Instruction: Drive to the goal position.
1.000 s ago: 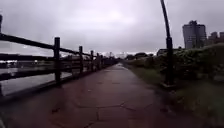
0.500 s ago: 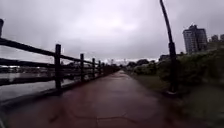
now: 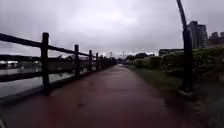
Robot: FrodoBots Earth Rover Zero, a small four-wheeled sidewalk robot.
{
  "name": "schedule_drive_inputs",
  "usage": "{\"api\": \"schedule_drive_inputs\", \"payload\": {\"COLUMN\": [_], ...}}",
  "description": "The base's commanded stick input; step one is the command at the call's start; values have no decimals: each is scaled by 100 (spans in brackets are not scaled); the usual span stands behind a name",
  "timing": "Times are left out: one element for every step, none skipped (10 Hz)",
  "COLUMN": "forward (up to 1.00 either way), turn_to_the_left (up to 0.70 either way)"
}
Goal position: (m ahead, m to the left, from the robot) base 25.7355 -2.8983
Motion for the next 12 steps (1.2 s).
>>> {"api": "schedule_drive_inputs", "payload": {"forward": [100, 100, 100, 100, 100, 100, 100, 100, 100, 100, 100, 100], "turn_to_the_left": [0, 0, 0, 0, 0, 0, 0, 0, 0, 0, 0, 0]}}
